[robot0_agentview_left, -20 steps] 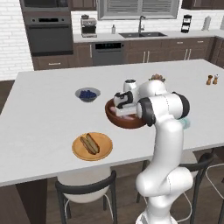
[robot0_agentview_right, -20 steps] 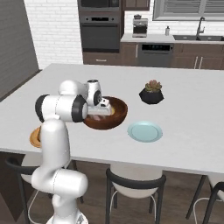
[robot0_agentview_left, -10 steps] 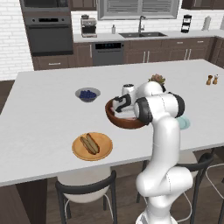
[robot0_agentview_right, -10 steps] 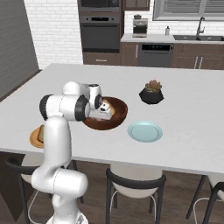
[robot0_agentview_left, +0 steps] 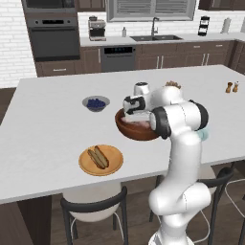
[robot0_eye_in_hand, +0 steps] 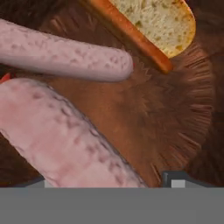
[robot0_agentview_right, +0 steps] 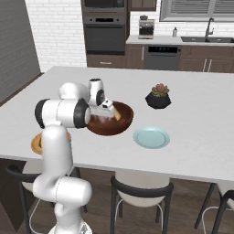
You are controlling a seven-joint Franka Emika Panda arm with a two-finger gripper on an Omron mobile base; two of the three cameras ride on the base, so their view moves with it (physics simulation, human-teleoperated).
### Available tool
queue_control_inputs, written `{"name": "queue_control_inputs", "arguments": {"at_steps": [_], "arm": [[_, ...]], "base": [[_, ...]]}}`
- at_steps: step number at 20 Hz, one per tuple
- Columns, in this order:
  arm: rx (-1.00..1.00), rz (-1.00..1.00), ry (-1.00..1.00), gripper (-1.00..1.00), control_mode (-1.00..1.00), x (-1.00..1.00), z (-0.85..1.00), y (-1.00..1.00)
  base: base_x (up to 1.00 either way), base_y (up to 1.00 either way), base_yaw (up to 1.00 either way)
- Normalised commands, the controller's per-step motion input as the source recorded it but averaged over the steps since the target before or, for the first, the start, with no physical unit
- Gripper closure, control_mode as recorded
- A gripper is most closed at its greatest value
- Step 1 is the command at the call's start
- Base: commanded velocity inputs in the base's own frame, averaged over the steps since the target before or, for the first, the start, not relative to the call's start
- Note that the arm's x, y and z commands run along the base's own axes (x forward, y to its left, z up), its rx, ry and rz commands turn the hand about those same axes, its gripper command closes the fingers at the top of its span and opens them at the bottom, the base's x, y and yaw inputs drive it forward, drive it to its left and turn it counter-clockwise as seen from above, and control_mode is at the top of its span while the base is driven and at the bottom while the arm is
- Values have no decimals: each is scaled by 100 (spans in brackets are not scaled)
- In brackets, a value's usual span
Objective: Place one bun and one sausage from the bowl on each plate.
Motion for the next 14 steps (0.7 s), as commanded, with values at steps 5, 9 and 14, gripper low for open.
{"name": "queue_control_inputs", "arguments": {"at_steps": [5,9,14], "arm": [[0,0,-33,100,-100,-100,83,60],[0,-5,-32,100,-100,-100,57,85],[-1,-9,-14,100,-100,-100,-9,100]], "base": [[0,0,0],[0,0,0],[0,0,0]]}}
